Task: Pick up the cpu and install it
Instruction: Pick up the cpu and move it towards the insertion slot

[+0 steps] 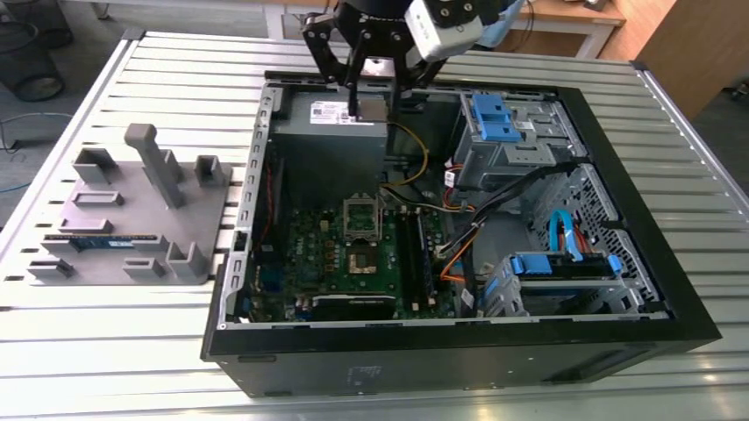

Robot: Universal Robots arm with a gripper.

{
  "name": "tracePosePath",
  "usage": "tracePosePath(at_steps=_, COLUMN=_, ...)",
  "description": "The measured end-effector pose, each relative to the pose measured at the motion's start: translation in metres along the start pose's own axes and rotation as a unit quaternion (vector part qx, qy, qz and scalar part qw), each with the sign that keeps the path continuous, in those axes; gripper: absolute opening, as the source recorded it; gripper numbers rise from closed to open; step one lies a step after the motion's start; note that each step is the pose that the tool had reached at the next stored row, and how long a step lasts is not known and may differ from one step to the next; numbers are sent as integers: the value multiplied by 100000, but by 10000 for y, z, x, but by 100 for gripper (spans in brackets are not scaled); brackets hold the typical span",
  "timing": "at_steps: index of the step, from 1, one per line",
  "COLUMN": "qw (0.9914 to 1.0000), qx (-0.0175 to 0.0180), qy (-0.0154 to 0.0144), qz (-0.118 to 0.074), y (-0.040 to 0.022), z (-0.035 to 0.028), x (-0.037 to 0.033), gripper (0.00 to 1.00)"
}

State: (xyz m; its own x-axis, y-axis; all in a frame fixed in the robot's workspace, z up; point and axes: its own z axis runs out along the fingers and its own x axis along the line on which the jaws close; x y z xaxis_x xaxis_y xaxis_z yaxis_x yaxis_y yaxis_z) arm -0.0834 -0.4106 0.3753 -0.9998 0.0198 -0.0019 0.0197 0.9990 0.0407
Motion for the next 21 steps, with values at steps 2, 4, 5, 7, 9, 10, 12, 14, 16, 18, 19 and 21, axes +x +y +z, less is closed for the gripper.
tracePosePath(at_steps=2, qw=100000, qx=4, qy=3, qz=1, y=1, z=0, x=-46, gripper=47)
tracePosePath(at_steps=4, qw=100000, qx=-1, qy=0, qz=-4, y=0, z=0, x=-52, gripper=47)
tracePosePath(at_steps=5, qw=100000, qx=-3, qy=-1, qz=3, y=0, z=0, x=-52, gripper=47)
tracePosePath(at_steps=7, qw=100000, qx=0, qy=0, qz=3, y=1, z=0, x=-53, gripper=47)
tracePosePath(at_steps=9, qw=100000, qx=2, qy=2, qz=-6, y=-5, z=3, x=-54, gripper=47)
tracePosePath(at_steps=10, qw=100000, qx=1, qy=1, qz=-9, y=-14, z=7, x=-54, gripper=47)
tracePosePath(at_steps=12, qw=100000, qx=1, qy=3, qz=-2, y=-45, z=16, x=-52, gripper=47)
tracePosePath(at_steps=14, qw=100000, qx=0, qy=2, qz=-3, y=-85, z=26, x=-51, gripper=47)
tracePosePath(at_steps=16, qw=100000, qx=-4, qy=0, qz=-4, y=-126, z=37, x=-51, gripper=47)
tracePosePath(at_steps=18, qw=100000, qx=3, qy=2, qz=-1, y=-166, z=49, x=-51, gripper=47)
tracePosePath(at_steps=19, qw=100000, qx=1, qy=1, qz=-1, y=-185, z=56, x=-51, gripper=47)
tracePosePath(at_steps=21, qw=100000, qx=-4, qy=-1, qz=-3, y=-224, z=73, x=-52, gripper=47)
